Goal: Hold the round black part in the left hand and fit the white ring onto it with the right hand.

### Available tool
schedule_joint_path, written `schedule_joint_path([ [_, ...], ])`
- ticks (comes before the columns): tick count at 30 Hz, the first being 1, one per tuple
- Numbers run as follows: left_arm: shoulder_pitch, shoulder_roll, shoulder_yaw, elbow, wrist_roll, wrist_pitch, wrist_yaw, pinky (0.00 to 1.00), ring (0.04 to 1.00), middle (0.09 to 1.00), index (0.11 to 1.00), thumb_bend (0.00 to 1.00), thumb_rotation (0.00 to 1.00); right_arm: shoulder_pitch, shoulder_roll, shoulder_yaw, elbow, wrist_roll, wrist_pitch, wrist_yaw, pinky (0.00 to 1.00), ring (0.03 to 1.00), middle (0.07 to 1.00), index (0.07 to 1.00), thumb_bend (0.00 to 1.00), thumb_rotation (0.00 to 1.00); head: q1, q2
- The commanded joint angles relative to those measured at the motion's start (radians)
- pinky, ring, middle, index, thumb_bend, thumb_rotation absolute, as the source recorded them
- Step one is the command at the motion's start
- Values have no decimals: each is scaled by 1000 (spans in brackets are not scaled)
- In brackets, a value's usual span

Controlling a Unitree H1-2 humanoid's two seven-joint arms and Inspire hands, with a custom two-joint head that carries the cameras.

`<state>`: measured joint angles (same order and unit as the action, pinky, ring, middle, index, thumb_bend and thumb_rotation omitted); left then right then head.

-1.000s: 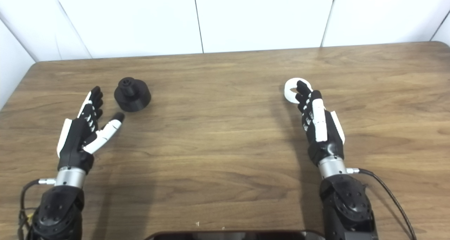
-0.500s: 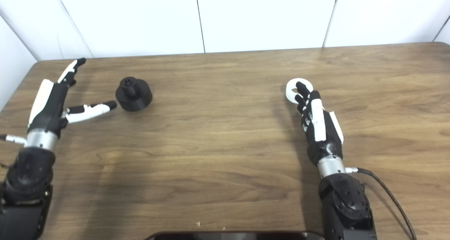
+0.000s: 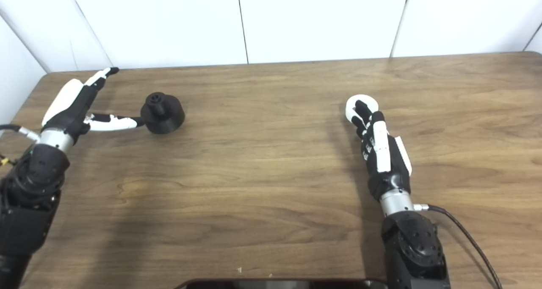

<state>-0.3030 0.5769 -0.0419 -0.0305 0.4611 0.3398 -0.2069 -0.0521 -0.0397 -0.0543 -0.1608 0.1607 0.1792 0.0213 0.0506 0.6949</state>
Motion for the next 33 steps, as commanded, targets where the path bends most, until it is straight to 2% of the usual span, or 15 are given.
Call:
schedule_joint_path([
  [1,-54,54,-9,15,24,-33,-11,939,1000,985,930,1000,296,-18,5,-4,-26,2,-49,6,1000,940,941,894,501,1000,2,3],
  [5,-79,83,-44,34,22,-25,-67,958,1000,991,921,998,247,-15,4,-6,-27,-1,-51,4,1000,940,942,897,499,1000,1,2],
  [6,-84,88,-51,35,22,-18,-79,957,1000,994,919,1000,279,-15,3,-5,-27,-3,-52,5,1000,936,938,895,504,1000,1,2],
  [12,-113,106,-87,31,21,45,-182,954,1000,1000,941,1000,302,-14,1,-10,-31,-1,-49,7,1000,936,940,896,512,1000,1,6],
  [15,-125,113,-112,39,28,46,-216,954,1000,1000,938,1000,314,-14,1,-13,-32,-6,-49,2,998,922,926,884,519,1000,3,4],
  [22,-133,113,-132,55,33,49,-238,942,1000,1000,924,1000,305,-14,-4,-14,-27,-3,-55,9,1000,927,929,890,526,1000,3,4],
  [33,-154,96,-148,118,46,17,-208,965,1000,1000,923,1000,292,-10,1,-13,-28,3,-55,11,995,916,922,883,508,1000,-4,-2],
])
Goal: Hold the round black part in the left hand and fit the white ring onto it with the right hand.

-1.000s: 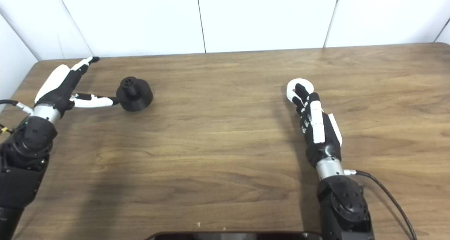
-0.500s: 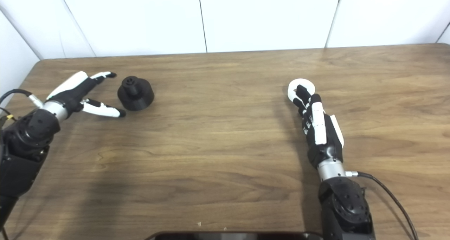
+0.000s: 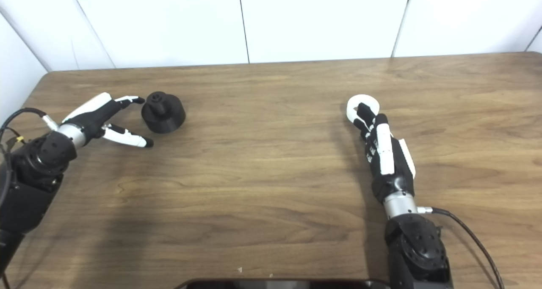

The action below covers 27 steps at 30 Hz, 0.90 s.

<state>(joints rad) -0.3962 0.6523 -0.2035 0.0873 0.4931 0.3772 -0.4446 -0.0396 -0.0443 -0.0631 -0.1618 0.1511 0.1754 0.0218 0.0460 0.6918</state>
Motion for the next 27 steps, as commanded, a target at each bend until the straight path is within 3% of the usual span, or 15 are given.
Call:
schedule_joint_path([
  [1,-62,17,14,2,14,-19,32,958,1000,1000,924,1000,295,-22,5,-4,-26,14,-53,12,998,919,924,885,506,1000,1,1],
  [15,-107,4,-5,64,61,-62,81,965,1000,1000,941,1000,320,-8,5,-1,-24,9,-62,11,1000,924,925,880,520,1000,-2,-7],
  [27,-125,-22,-13,73,78,-81,88,957,1000,993,903,997,301,3,8,-3,-34,9,-57,7,1000,921,923,882,519,1000,-5,-8],
])
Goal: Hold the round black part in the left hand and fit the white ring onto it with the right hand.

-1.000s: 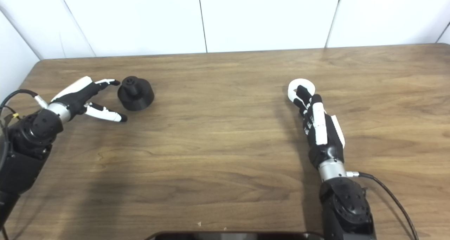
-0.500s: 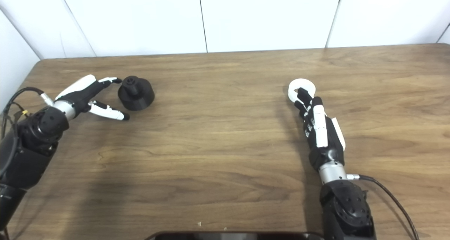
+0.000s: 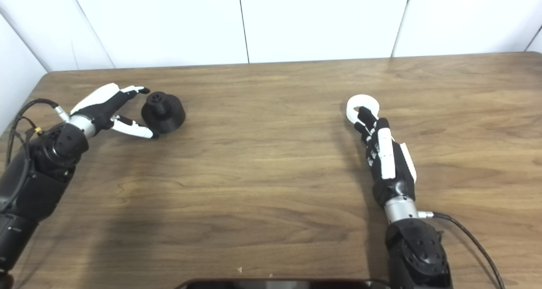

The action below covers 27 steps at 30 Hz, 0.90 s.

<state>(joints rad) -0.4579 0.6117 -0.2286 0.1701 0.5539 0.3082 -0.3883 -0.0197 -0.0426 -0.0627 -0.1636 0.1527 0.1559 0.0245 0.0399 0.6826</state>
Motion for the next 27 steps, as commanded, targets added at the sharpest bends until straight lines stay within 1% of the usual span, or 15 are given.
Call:
schedule_joint_path([
  [1,-64,17,13,-10,13,-15,29,964,1000,992,900,993,297,-16,6,-3,-32,9,-39,6,1000,921,922,882,518,1000,1,2],
  [4,-67,10,14,-10,8,-9,19,974,1000,994,897,987,286,-16,6,-3,-33,11,-36,7,1000,918,920,881,523,1000,1,3],
  [7,-73,6,7,-12,15,3,6,961,1000,996,899,987,298,-17,7,-2,-30,9,-41,6,1000,911,915,879,518,1000,-1,2],
  [10,-78,0,7,-9,14,14,0,969,1000,998,902,991,298,-17,7,-3,-30,9,-41,5,1000,911,913,881,522,1000,-2,4],
  [13,-84,-3,0,-3,19,8,5,982,1000,1000,905,997,299,-18,9,-5,-29,10,-41,2,1000,913,914,884,522,1000,-4,4],
  [18,-84,-6,-9,0,23,-3,14,1000,1000,999,899,980,303,-15,6,-5,-33,6,-38,3,1000,917,917,887,524,1000,-7,3],
  [21,-86,-9,-13,7,28,-4,23,1000,1000,995,885,945,282,-15,3,-7,-33,5,-41,3,1000,913,911,883,531,1000,-7,3],
  [23,-87,-9,-18,11,42,-13,40,1000,1000,979,862,906,233,-16,1,-7,-31,4,-41,4,1000,913,909,881,538,1000,-5,3],
  [27,-88,-14,-23,27,79,-9,72,989,1000,958,812,876,179,-15,0,-6,-37,4,-33,4,1000,916,912,882,536,1000,-5,3],
])
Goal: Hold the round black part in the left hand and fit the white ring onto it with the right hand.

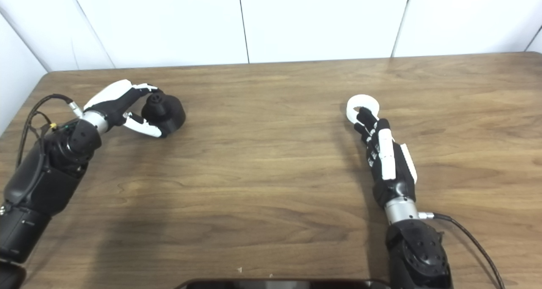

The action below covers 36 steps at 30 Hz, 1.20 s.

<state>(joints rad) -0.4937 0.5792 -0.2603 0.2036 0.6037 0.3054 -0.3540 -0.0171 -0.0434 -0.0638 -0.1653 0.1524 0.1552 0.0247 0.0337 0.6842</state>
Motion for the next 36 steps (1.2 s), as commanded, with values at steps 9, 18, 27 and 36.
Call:
schedule_joint_path([
  [9,-50,14,12,3,67,12,44,968,1000,957,776,843,144,-20,-13,-6,-31,15,-42,19,1000,918,910,885,557,1000,3,2],
  [18,-36,7,27,-1,53,-19,62,966,1000,941,706,838,120,-21,-22,-7,-35,28,-39,25,1000,916,908,882,548,1000,4,3],
  [27,-22,-2,41,-13,39,-21,67,954,1000,943,670,825,123,-20,-30,-10,-31,37,-34,32,1000,922,913,880,558,1000,5,5],
  [36,-4,-10,41,-36,37,-18,63,953,1000,957,659,822,136,-20,-37,-9,-35,32,-29,35,1000,920,915,883,557,1000,4,10],
])
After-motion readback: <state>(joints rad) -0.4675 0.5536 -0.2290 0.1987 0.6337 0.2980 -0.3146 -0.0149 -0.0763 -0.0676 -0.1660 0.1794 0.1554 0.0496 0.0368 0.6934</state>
